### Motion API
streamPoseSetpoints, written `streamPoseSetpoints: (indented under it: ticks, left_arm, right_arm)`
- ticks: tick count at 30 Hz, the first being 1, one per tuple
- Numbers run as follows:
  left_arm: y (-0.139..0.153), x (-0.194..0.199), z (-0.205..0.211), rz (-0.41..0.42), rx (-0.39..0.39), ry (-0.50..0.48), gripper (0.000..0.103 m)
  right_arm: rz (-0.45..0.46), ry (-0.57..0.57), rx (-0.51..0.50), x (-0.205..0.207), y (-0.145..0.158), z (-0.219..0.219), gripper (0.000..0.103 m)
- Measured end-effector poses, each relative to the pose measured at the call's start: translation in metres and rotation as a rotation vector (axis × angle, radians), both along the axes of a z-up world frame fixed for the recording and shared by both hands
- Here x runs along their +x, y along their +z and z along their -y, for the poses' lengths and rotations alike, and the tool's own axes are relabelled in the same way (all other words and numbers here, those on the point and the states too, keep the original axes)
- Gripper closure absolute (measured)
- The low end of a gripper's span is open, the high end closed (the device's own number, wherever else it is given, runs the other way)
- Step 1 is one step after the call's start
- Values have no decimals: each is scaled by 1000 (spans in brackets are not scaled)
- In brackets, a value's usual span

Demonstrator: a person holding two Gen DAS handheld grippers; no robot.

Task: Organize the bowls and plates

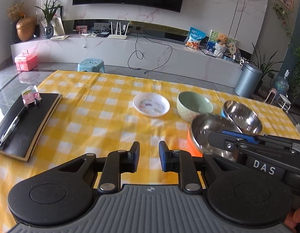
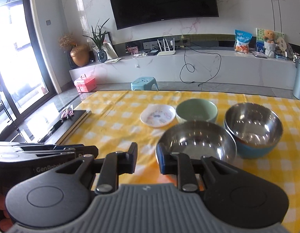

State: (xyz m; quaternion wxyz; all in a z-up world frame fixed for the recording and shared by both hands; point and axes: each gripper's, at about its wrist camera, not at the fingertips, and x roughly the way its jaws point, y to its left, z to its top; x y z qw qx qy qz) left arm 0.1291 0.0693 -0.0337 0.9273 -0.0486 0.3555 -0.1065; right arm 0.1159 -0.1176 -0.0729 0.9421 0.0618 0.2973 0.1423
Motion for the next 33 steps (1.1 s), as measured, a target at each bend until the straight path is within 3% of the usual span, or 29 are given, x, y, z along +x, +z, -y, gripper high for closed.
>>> streamPoseSetpoints:
  ticks: [6, 13, 21, 28, 33]
  left_arm:
    - [-3, 56, -5, -39, -20, -20, 79]
    - [-19, 118, -2, -108, -41, -27, 79]
    - [-50, 170, 0, -203, -35, 17, 79]
    - [-66, 190, 2, -234, -64, 53, 79]
    - [-71, 197, 5, -236, -72, 60, 96]
  right_arm:
    - [-63, -19, 19, 62, 2, -9, 82]
    - [-208, -49, 65, 130, -16, -23, 83]
    - [-302, -137, 87, 171, -35, -31, 84]
    - [-333, -203, 92, 188, -45, -30, 84]
    - [-345, -222, 103, 193, -47, -28, 84]
